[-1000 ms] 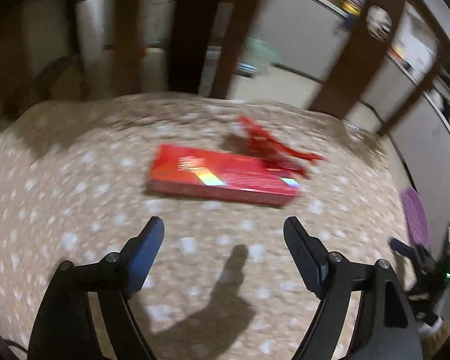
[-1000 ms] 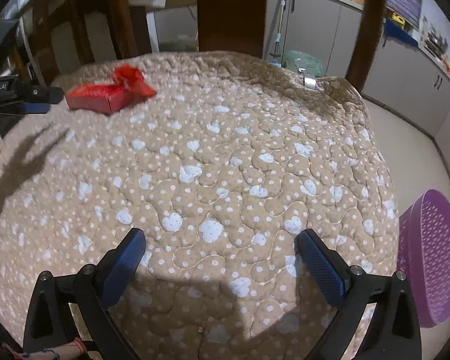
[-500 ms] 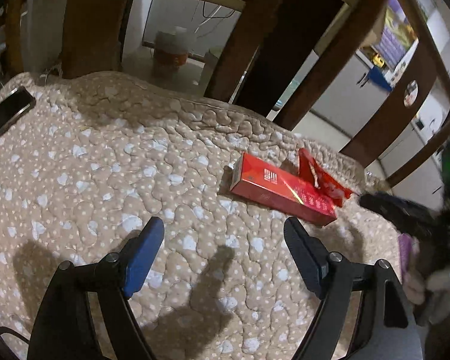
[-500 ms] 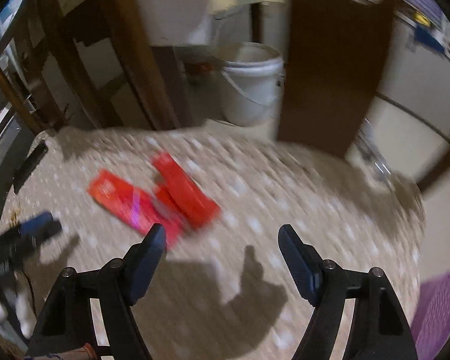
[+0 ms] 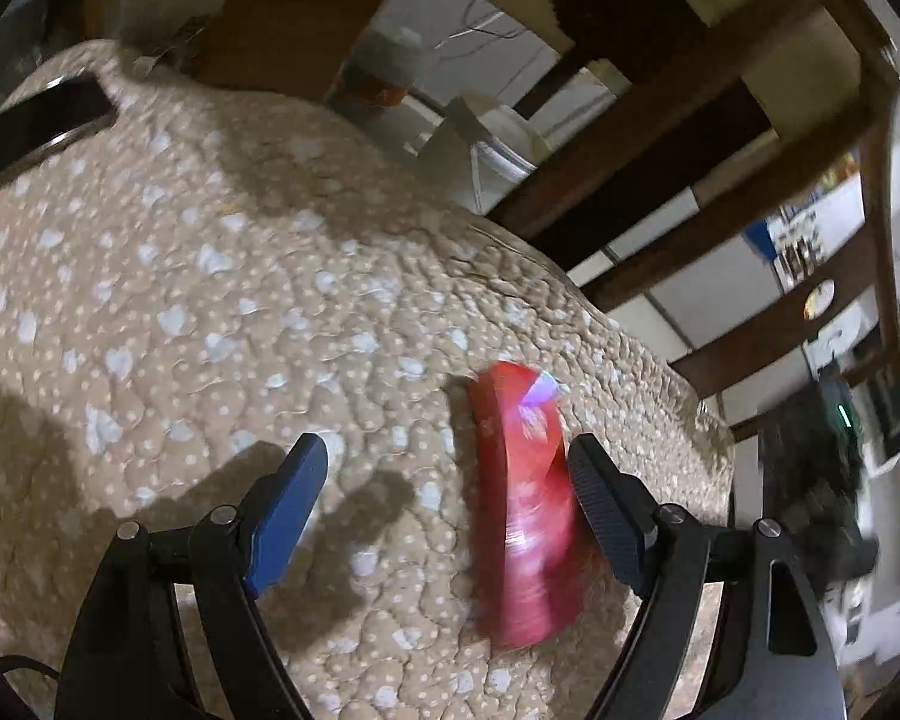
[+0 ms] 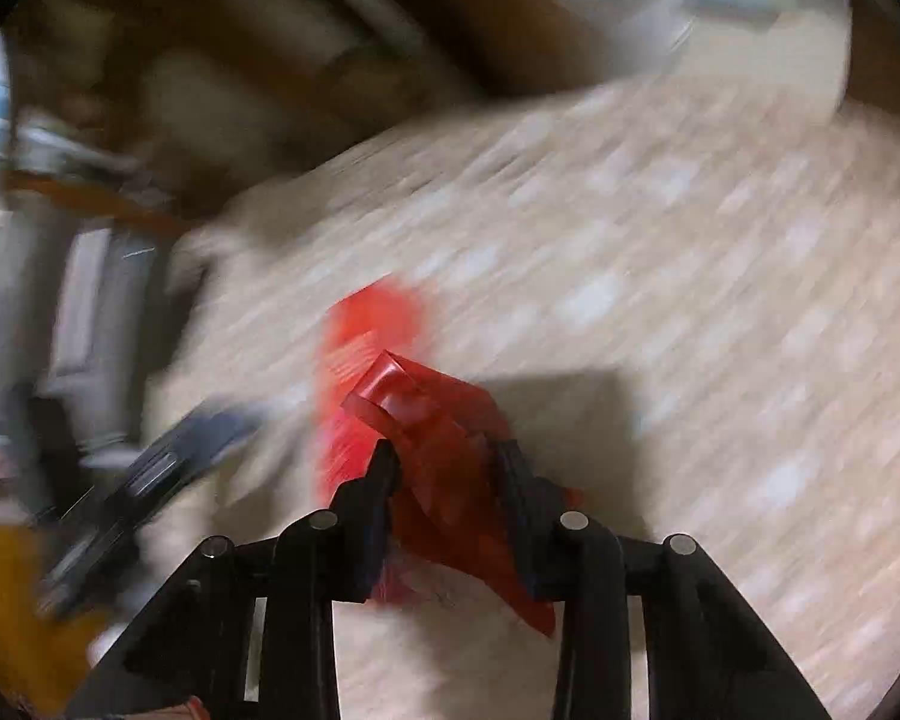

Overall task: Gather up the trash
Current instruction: 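Grasp the red wrapper with the right tool while the left tool grasps the red box, then lift the red wrapper and red box and carry them toward the wastebasket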

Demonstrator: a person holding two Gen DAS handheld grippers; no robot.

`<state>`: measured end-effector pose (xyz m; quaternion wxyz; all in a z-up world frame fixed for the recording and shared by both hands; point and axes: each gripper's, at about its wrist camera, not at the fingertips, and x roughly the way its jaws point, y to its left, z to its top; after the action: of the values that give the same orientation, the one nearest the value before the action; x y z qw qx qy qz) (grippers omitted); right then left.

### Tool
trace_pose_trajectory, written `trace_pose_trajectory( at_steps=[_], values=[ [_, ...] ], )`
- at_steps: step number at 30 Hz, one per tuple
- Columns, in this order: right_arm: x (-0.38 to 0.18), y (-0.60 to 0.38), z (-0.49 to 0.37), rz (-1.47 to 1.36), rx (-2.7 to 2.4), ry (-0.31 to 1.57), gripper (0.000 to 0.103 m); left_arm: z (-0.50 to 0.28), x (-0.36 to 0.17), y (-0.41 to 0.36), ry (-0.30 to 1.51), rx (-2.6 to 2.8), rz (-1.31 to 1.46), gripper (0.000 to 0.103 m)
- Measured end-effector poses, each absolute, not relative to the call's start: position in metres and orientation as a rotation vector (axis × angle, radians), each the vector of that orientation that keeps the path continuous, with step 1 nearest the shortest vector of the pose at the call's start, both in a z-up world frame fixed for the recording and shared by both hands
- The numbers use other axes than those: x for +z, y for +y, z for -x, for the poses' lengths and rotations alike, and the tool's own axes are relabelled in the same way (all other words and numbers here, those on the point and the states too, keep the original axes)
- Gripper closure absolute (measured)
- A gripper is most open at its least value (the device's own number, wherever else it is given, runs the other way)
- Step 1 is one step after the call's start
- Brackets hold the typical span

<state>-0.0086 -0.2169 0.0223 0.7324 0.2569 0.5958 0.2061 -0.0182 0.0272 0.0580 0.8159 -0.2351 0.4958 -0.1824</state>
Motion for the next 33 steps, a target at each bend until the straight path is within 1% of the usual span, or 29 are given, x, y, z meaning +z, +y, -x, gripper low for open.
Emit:
trace_pose_trajectory(
  at_steps=[3,5,8,10,14,17,19,21,23,25,26,27,28,29,30,33],
  values=[
    [0.037,-0.208,0.036,-0.477,0.436,1.275,0.074,0.017,0.055,0.031,1.076,-0.383,0.529,0.021],
    [0.042,-0.217,0.047,-0.434,0.354,1.244,0.08,0.018,0.055,0.026,1.085,-0.382,0.512,0.021],
    [0.043,-0.234,0.06,-0.313,0.183,1.217,0.08,0.02,0.054,0.015,1.083,-0.373,0.45,0.021],
    [0.043,-0.241,0.07,-0.221,0.121,1.2,0.078,0.022,0.052,0.004,1.094,-0.375,0.392,0.021],
    [0.037,-0.257,0.088,-0.21,0.079,1.184,0.051,0.026,0.044,-0.021,1.115,-0.366,0.246,0.021],
    [0.032,-0.267,0.092,-0.262,0.067,1.154,0.047,0.03,0.043,-0.034,1.099,-0.367,0.171,0.015],
    [0.027,-0.269,0.091,-0.304,0.062,1.143,0.041,0.032,0.04,-0.04,1.099,-0.376,0.147,0.013],
    [0.024,-0.268,0.089,-0.35,0.061,1.129,0.031,0.032,0.036,-0.048,1.109,-0.369,0.101,0.011],
    [0.023,-0.262,0.086,-0.345,0.054,1.115,0.028,0.036,0.031,-0.06,1.105,-0.347,0.012,0.011],
    [0.021,-0.254,0.081,-0.308,0.04,1.108,0.027,0.038,0.026,-0.071,1.092,-0.325,-0.058,0.011],
    [0.021,-0.25,0.081,-0.273,0.03,1.108,0.028,0.041,0.025,-0.076,1.082,-0.315,-0.084,0.011],
    [0.019,-0.245,0.078,-0.25,0.024,1.111,0.038,0.042,0.025,-0.077,1.074,-0.316,-0.083,0.015],
    [0.019,-0.24,0.077,-0.203,0.013,1.117,0.051,0.043,0.027,-0.076,1.062,-0.313,-0.073,0.022],
    [0.021,-0.238,0.079,-0.165,0.004,1.109,0.062,0.044,0.029,-0.076,1.051,-0.299,-0.072,0.041],
    [0.023,-0.242,0.082,-0.181,0.021,1.102,0.066,0.045,0.033,-0.074,1.037,-0.289,-0.067,0.063],
    [0.032,-0.258,0.098,-0.246,0.055,1.079,0.076,0.046,0.037,-0.066,1.033,-0.325,0.008,0.065]
  ],
)
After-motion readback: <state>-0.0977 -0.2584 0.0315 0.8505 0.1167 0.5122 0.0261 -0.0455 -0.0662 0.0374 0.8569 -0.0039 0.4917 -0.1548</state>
